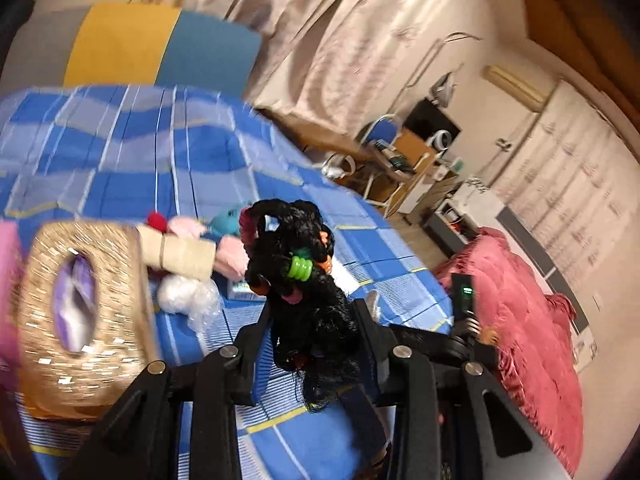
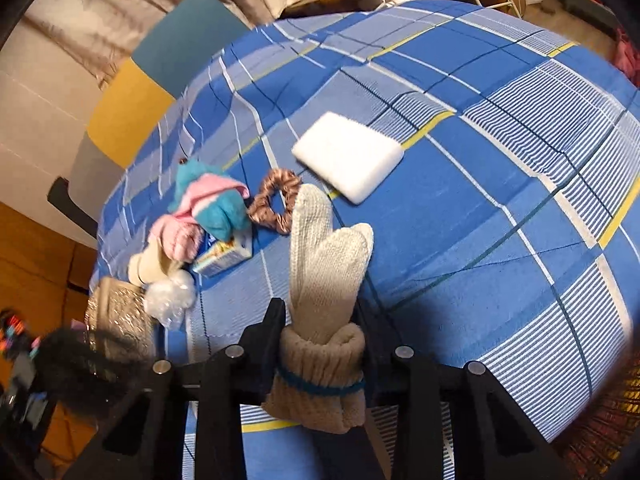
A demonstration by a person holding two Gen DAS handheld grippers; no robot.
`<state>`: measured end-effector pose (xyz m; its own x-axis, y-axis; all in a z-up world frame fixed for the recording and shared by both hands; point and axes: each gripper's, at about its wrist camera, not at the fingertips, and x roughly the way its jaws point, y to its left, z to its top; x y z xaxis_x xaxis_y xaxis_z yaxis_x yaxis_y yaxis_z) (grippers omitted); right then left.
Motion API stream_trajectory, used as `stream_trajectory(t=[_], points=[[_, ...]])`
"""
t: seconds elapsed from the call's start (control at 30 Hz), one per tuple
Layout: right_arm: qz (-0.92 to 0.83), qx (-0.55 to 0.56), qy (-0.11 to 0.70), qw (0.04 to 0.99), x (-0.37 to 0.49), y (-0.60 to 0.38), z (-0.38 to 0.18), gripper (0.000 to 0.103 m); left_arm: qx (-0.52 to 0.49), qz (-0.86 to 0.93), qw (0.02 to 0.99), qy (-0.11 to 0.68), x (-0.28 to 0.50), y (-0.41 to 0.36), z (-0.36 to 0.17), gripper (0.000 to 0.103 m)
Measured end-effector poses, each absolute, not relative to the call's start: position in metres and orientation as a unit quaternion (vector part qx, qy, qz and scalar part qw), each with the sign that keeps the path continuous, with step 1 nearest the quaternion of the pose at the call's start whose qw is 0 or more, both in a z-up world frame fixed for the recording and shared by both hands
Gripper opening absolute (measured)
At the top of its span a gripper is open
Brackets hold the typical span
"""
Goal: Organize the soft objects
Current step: 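Grasp the black hairpiece with the left tool and lift it, then lower the hairpiece into the gold tray with the left tool while the right tool drops the glove there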
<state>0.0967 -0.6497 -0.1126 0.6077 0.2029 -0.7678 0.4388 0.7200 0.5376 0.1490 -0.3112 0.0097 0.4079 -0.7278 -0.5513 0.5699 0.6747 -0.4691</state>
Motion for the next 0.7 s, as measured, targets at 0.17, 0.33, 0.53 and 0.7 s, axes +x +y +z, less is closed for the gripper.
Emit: stream_trajectory(t=[0.17,0.33,0.53,0.7], points=[[-0.067,0.39,0.418,0.818,0.09,-0.654,-0.11,0.035,-0.113,-0.426,0.819,0.367,0.139,-0.253,0.039,0.035],[-0.065,0.39,0.404,0.825,0.089,-0.652,-0.106,0.035,-0.103,-0.408,0.831,0.363,0.14,-0.182,0.055,0.035],[-0.057,0.379,0.384,0.84,0.089,-0.647,-0.098,0.035,-0.127,-0.337,0.823,0.44,0.176,-0.082,0.042,0.035],[-0.047,0.367,0.372,0.851,0.091,-0.639,-0.094,0.035,-0.084,-0.262,0.813,0.514,0.216,-0.015,0.011,0.035]])
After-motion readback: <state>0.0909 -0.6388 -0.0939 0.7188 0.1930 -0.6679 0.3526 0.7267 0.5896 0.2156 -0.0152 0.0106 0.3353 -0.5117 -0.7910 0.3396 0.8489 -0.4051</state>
